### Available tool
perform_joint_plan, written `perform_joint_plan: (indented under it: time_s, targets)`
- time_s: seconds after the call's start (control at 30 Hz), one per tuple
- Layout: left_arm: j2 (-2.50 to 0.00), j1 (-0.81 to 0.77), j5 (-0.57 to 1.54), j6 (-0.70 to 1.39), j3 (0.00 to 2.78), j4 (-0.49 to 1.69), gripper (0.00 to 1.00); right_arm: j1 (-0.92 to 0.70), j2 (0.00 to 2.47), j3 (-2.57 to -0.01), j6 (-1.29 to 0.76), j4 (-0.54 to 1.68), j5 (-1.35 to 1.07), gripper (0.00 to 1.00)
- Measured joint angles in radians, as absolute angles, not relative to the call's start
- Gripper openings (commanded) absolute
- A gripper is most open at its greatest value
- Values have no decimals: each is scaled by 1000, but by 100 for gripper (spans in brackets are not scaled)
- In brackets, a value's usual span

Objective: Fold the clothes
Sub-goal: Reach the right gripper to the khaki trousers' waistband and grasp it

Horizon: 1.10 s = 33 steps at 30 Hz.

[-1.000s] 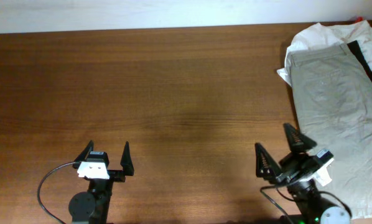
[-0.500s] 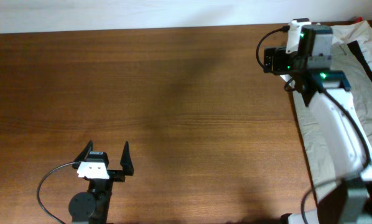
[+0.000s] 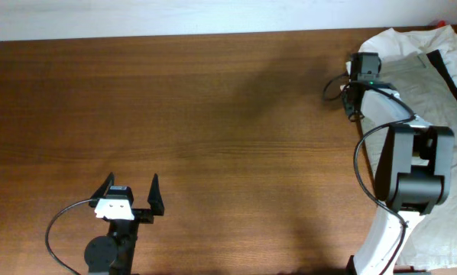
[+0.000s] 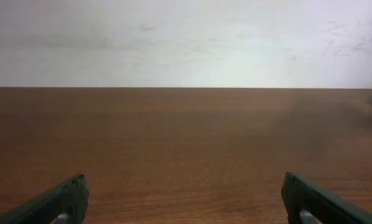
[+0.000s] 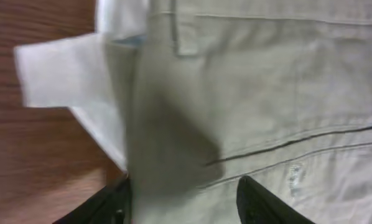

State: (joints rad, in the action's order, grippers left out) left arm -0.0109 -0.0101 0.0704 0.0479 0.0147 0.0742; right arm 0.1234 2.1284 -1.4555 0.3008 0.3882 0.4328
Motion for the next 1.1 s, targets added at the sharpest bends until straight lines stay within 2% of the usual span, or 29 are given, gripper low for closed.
perform_joint_plan:
  time_s: [0.27,0.4,0.5,0.83,1.1]
  targets:
    - [-11,-10,70,48,15,74,99,143,2129,-1456,300,389,265,59]
    - [-11,-10,70,48,15,74,99,146,2129,-1456,300,389,219,55]
    - [-11,-10,70,48,15,74,99,147,2131,-1456,300,389,215,45]
    - [-11,-10,70,48,15,74,99,147,2159,-1457,299,331,217,46]
    - [-11,-10,70,48,15,74,99,147,2181,-1466,279,300,264,40]
